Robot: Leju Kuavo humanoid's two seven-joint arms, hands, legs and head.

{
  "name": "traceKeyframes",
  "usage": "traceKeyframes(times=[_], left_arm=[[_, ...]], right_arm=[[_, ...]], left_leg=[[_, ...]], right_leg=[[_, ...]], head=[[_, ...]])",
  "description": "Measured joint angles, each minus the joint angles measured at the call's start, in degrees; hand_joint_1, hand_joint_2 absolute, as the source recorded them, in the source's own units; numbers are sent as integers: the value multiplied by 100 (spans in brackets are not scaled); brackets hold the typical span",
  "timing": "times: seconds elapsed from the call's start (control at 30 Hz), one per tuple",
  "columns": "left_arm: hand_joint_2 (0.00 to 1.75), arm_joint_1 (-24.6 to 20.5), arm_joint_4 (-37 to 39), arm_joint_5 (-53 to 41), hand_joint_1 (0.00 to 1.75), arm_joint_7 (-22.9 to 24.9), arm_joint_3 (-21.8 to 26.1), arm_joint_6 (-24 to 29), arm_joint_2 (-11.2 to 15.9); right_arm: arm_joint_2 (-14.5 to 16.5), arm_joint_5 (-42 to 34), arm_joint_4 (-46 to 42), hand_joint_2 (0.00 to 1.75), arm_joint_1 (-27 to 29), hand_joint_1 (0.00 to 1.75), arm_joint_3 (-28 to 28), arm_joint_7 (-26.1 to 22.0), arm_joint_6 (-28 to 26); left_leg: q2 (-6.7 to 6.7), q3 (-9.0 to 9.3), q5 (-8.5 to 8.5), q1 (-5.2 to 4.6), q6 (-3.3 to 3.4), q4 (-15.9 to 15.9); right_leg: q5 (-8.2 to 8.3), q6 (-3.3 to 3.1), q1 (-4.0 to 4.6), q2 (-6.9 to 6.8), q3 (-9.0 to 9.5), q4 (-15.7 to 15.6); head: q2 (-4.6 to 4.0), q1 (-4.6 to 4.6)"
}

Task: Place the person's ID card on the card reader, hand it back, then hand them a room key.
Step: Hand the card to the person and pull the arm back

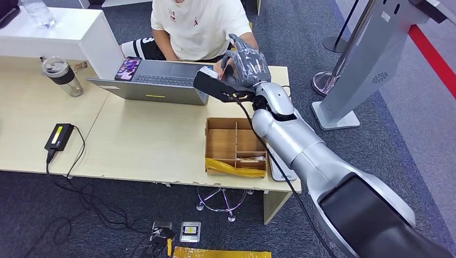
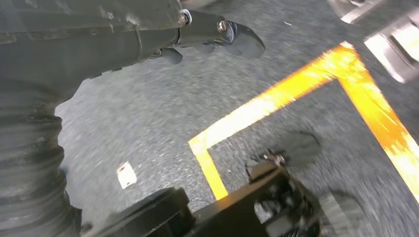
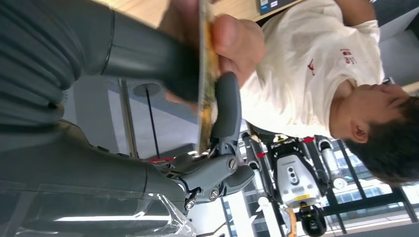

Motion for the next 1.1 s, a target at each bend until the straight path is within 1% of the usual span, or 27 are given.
traceKeyframes(times=[0.07, 0.1, 0.2, 0.4, 0.53, 0.6, 0.7, 0.93, 1.1], left_arm=[[175, 67, 0, -16, 0, -224, 22, -210, 145], [175, 102, 1, -29, 0, -261, 45, -240, 199], [175, 165, 2, -157, 0, -273, 95, -157, 309], [175, 220, -10, -221, 0, -310, 260, -113, 315], [175, 271, -8, -138, 0, -320, 401, -60, 296], [175, 284, -7, -66, 0, -274, 479, 141, 249], [175, 274, 8, -11, 0, -170, 603, 442, 100], [175, 241, 29, 196, 0, -68, 857, 689, -191], [175, 213, 65, 462, 0, 199, 1064, 891, -401]], right_arm=[[-7, 20, 11, 175, 46, 0, -32, 22, -111], [-14, 13, 20, 175, 64, 0, -63, 4, -187], [-43, -73, 36, 175, 82, 0, -154, -84, -349], [-80, -823, -95, 175, 72, 0, -513, -559, -759], [-159, -1418, -444, 175, 106, 0, -788, -666, -803], [-234, -1707, -686, 175, 187, 0, -918, -679, -811], [-385, -1976, -1063, 175, 352, 0, -1097, -707, -803], [-719, -2491, -1619, 175, 663, 0, -1382, -637, -864], [-1008, -3156, -1792, 175, 926, 0, -1596, -546, -767]], left_leg=[[1, 1, 0, 4, -1, 0], [1, 1, 1, 4, -1, 0], [0, 0, 2, 3, -2, 0], [-1, 0, 2, -3, -1, 0], [-1, 0, 1, -6, -1, 2], [-1, 1, 1, -6, -1, 2], [-2, 0, 1, -7, -1, 2], [4, 3, 1, -7, 0, 4], [3, 1, 0, -8, 0, 4]], right_leg=[[0, 0, 4, 2, -2, 1], [0, 0, 4, 4, -3, 1], [0, -1, 3, 2, -3, 1], [2, -1, -3, 2, 0, 0], [2, -1, -6, 1, -2, -2], [2, -1, -6, -2, -3, -4], [2, 0, -7, -3, -2, -3], [7, -3, -7, 0, -3, -6], [8, -2, -8, 0, -3, -6]], head=[[0, 1], [0, 1], [0, 1], [0, 3], [0, 2], [0, 1], [0, 1], [0, 1], [0, 1]])
